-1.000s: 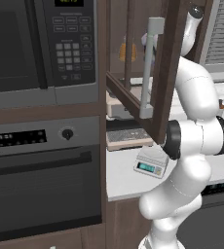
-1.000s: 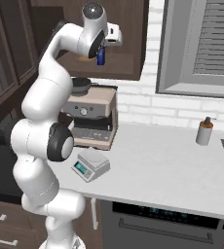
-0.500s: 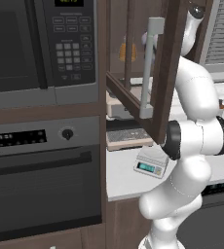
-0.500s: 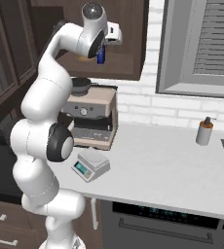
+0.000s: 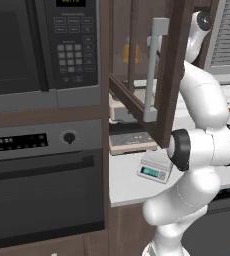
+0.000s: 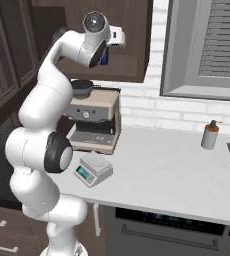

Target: Pick the cereal and place it on the digital scale for weighing, and close the cabinet.

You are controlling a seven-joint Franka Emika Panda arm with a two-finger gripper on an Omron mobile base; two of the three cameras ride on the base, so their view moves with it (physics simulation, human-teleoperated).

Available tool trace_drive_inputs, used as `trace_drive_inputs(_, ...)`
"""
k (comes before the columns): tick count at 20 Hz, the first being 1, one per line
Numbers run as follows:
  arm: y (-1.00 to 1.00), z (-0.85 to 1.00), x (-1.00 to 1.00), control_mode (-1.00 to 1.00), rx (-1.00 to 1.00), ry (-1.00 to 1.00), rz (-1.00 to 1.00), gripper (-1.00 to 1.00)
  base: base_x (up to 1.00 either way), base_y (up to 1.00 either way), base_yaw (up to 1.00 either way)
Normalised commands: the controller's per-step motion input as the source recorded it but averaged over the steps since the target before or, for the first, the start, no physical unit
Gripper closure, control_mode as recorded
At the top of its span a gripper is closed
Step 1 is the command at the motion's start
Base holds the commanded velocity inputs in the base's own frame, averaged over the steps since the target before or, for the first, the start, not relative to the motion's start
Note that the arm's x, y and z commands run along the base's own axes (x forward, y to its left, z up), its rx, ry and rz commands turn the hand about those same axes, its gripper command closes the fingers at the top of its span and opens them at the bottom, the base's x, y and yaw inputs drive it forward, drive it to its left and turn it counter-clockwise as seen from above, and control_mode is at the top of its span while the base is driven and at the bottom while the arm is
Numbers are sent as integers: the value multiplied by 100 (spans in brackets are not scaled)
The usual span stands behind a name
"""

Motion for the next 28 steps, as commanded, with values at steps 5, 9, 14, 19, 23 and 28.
trace_drive_inputs(5,0,1,-71,-100,0,-19,0,100,0,0,0)
trace_drive_inputs(9,-1,1,-100,-100,0,-25,0,100,0,0,0)
trace_drive_inputs(14,-16,0,-100,-100,0,-25,0,100,0,0,0)
trace_drive_inputs(19,-39,0,-100,-100,0,-17,0,100,0,0,0)
trace_drive_inputs(23,-54,-30,-100,-100,0,-9,2,100,0,0,0)
trace_drive_inputs(28,-71,-95,-100,-100,0,-1,9,100,0,0,0)
